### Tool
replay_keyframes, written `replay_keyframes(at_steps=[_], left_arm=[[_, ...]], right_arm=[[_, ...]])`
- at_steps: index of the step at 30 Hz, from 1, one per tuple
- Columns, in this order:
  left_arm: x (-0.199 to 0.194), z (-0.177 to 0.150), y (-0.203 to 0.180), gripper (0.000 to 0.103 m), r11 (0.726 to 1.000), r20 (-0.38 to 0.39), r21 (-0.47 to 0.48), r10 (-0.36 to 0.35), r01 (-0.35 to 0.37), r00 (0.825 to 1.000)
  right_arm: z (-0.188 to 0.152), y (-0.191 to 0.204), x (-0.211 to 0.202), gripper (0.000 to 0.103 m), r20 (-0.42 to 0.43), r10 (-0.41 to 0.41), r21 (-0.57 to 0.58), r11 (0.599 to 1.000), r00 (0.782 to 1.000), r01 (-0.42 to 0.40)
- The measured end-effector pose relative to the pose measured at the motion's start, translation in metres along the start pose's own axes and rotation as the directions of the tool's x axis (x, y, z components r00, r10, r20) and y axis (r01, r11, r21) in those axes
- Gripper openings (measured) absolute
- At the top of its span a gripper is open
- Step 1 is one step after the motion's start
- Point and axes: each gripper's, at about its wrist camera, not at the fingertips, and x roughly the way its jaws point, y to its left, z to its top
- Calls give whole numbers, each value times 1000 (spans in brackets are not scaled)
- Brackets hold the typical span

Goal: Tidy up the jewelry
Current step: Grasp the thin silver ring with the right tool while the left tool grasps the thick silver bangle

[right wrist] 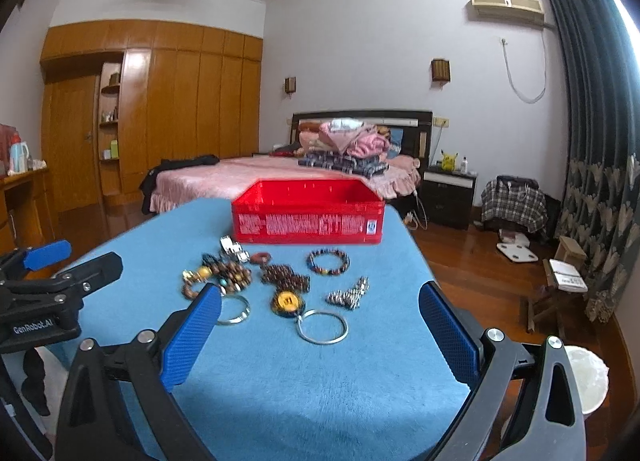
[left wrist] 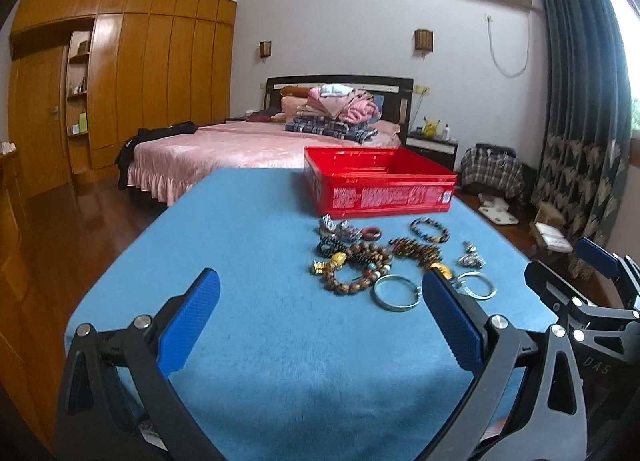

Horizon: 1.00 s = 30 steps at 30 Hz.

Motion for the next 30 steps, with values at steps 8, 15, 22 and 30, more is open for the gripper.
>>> replay_keyframes(at_steps=[8,15,22,30], left_arm=[[46,-16,-9,98,1000,-43,-8,10,-11,999],[68,-23,-18,98,1000,-64,-1,-6,6,998],[81,-27,-24,96,1000,-68,-7,-27,26,997],[84,-27,-34,93,999,-78,1,-43,43,996]], right_arm=[[-19,-11,51,91,-102,-21,24,999,995,24],[-33,-18,74,81,-126,5,28,1000,992,-1],[-36,-13,75,68,-92,48,-8,999,995,-49],[-31,-11,76,47,-113,115,-7,993,987,-116]])
